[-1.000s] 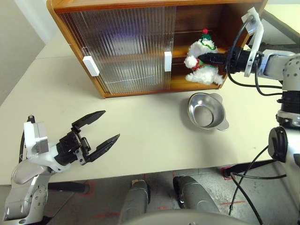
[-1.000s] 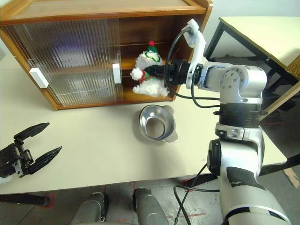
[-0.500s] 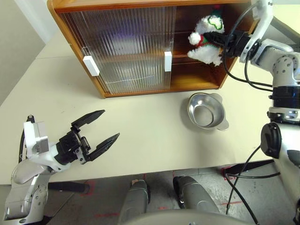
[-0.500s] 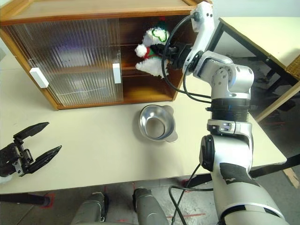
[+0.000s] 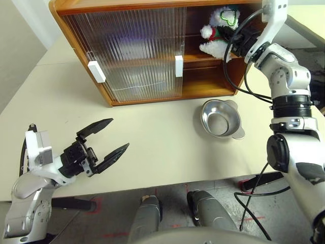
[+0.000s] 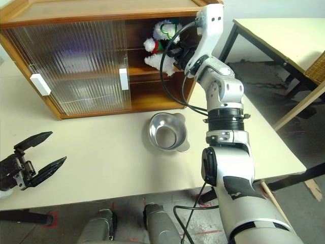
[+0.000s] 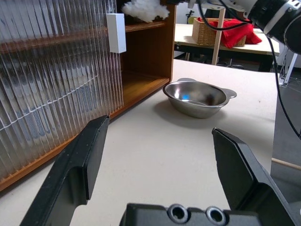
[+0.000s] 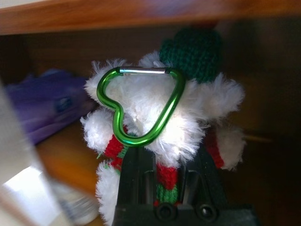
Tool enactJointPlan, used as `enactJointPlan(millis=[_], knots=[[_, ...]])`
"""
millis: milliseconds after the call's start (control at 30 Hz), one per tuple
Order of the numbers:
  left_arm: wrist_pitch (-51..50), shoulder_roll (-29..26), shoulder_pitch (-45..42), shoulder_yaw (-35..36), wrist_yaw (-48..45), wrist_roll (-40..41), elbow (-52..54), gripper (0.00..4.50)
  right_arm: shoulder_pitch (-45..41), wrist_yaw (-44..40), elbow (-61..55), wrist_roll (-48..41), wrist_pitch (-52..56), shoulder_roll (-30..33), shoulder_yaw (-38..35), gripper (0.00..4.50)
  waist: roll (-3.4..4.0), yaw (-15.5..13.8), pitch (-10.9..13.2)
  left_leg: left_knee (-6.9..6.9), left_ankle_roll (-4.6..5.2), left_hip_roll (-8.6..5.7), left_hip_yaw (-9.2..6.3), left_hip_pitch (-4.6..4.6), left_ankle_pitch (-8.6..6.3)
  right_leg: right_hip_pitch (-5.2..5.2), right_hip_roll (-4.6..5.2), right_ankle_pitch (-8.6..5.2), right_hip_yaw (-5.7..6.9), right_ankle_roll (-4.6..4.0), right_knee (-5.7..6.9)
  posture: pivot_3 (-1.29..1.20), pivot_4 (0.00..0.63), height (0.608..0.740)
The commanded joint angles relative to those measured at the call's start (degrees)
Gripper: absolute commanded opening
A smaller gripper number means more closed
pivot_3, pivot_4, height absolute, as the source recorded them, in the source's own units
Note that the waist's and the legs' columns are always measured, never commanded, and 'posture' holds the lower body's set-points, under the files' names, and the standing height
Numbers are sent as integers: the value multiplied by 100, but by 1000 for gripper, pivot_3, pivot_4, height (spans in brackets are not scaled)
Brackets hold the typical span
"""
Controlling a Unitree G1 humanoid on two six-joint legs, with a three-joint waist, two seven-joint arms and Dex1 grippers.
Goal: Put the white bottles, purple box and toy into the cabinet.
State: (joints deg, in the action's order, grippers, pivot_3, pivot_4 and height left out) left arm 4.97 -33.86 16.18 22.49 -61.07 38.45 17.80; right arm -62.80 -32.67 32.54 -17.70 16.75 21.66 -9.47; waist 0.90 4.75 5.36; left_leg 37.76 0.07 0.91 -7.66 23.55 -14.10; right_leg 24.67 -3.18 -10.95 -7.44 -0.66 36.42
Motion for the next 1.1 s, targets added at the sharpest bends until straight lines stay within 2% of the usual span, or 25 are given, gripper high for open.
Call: enactJointPlan(millis=[33, 200, 433, 533, 600, 767, 967, 1033, 1100], knots=[[-55, -75, -14, -7, -26, -40, 2, 4500, -219, 118, 449, 370, -668, -42, 172, 324, 1, 2, 0, -2, 0, 1, 0, 0, 0, 1, 0, 0, 0, -1, 0, -114, 99, 740], [-52, -82, -19, -18, -21, -45, 9, 4500, -274, 131, 864, 643, -1117, -91, 309, 322, 1, 1, -1, -6, -2, 6, 0, 6, -1, 7, 0, -4, 5, -7, -1, -108, 96, 740], [-51, -75, 48, 8, -5, -37, 69, 4500, -448, 161, 1076, 619, -1066, -83, 234, 2716, 1, 0, -1, -5, -2, 8, 1, 18, -1, 16, 0, -2, 8, -6, -2, -104, 94, 740], [-65, -61, 65, -14, 5, -27, 100, 4500, -489, 14, 1037, 578, -1164, -67, 235, 3905, 1, 0, -2, -4, -2, 8, 0, 18, -1, 16, 0, -1, 9, -8, -2, -104, 92, 740], [-67, -51, 68, -27, 12, -30, 110, 4500, -499, 2, 1020, 573, -1173, -65, 228, 4482, 1, -2, -2, -2, -2, 9, 0, 18, -1, 16, 0, 0, 10, -9, -1, -104, 89, 740], [-76, -36, 79, -39, 33, -30, 147, 4500, -493, -85, 955, 572, -1148, 13, 208, 4482, 2, -1, -4, 0, -2, 9, 1, 18, -1, 15, 0, 1, 11, -9, -1, -108, 84, 740], [-86, -59, 53, -21, 28, -27, 124, 4500, -442, -567, 670, 447, -623, 290, 211, 4482, 2, -1, -4, 4, -2, 9, 2, 20, -1, 14, 0, 2, 12, -8, -1, -109, 92, 740], [-89, -64, 57, -12, 22, -21, 122, 4500, -335, -905, 399, 333, -266, 459, 245, 4482, 2, 2, -4, 5, -1, 9, 2, 19, -1, 12, 0, 2, 12, -8, -1, -111, 94, 740], [-85, -57, 83, -3, 9, -13, 117, 4500, 129, -1951, -519, 20, 379, 955, 468, 4482, -1, -23, -6, 6, 0, 9, 3, 19, 0, 12, -1, 2, 12, -7, 0, -117, 106, 740]])
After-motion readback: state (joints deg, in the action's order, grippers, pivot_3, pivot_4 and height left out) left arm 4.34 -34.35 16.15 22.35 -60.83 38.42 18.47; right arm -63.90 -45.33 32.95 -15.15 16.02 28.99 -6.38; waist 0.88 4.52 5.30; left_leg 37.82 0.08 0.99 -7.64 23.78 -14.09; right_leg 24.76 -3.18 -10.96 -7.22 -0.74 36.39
